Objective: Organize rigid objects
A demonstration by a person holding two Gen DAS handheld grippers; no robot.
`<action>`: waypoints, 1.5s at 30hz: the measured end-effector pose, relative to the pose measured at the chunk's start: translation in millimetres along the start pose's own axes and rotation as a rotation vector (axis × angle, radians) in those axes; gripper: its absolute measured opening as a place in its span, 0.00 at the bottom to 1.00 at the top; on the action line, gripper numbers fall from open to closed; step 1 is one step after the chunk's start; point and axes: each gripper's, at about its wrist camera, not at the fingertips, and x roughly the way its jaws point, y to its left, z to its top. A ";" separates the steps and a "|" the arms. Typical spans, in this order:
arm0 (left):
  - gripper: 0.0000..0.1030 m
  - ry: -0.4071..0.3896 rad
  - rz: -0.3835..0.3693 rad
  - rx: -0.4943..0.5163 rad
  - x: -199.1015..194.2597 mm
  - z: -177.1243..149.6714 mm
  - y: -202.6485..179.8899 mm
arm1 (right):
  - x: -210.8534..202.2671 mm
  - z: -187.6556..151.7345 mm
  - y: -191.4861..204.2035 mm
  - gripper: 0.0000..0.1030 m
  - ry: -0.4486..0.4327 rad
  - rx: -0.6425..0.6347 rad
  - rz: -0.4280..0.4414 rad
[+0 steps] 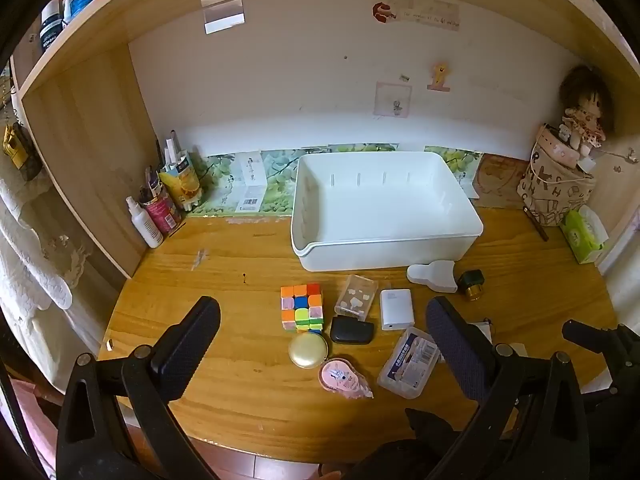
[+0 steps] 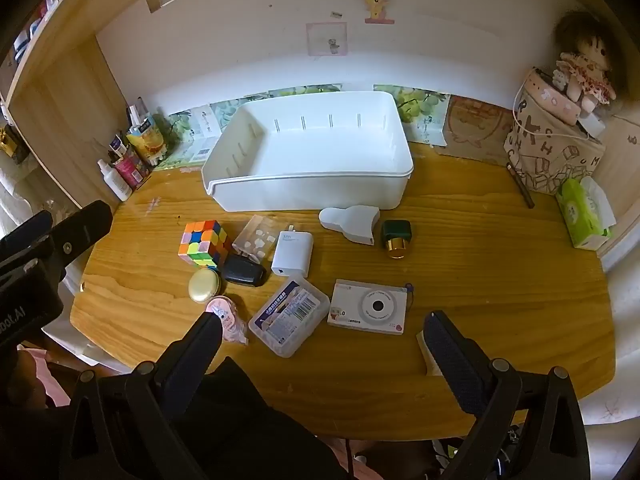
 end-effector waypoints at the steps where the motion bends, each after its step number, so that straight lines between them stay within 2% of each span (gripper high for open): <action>1: 0.99 -0.002 -0.012 -0.013 0.0 -0.1 1.0 | 0.0 0.0 0.9 0.98 0.000 -0.001 -0.002; 6: 0.99 -0.007 -0.026 -0.003 0.4 0.2 2.3 | 0.0 -0.1 5.2 0.98 0.004 0.001 -0.002; 14: 0.99 0.007 -0.089 0.017 10.7 10.7 4.9 | -2.7 -4.6 9.1 0.98 0.004 0.002 -0.020; 21: 0.99 0.017 -0.166 0.075 10.0 -1.0 10.4 | -1.5 -16.9 29.5 0.96 0.000 0.028 -0.068; 29: 0.99 0.060 -0.241 0.161 13.7 -9.5 3.9 | -4.1 -38.3 33.0 0.96 0.017 0.104 -0.112; 37: 0.99 0.127 -0.275 0.175 24.8 -9.0 -10.0 | 0.2 -51.9 20.8 0.96 0.057 0.163 -0.141; 45: 0.99 0.300 -0.283 0.149 53.4 -15.5 -38.3 | 14.7 -54.6 -23.8 0.96 0.150 0.219 -0.117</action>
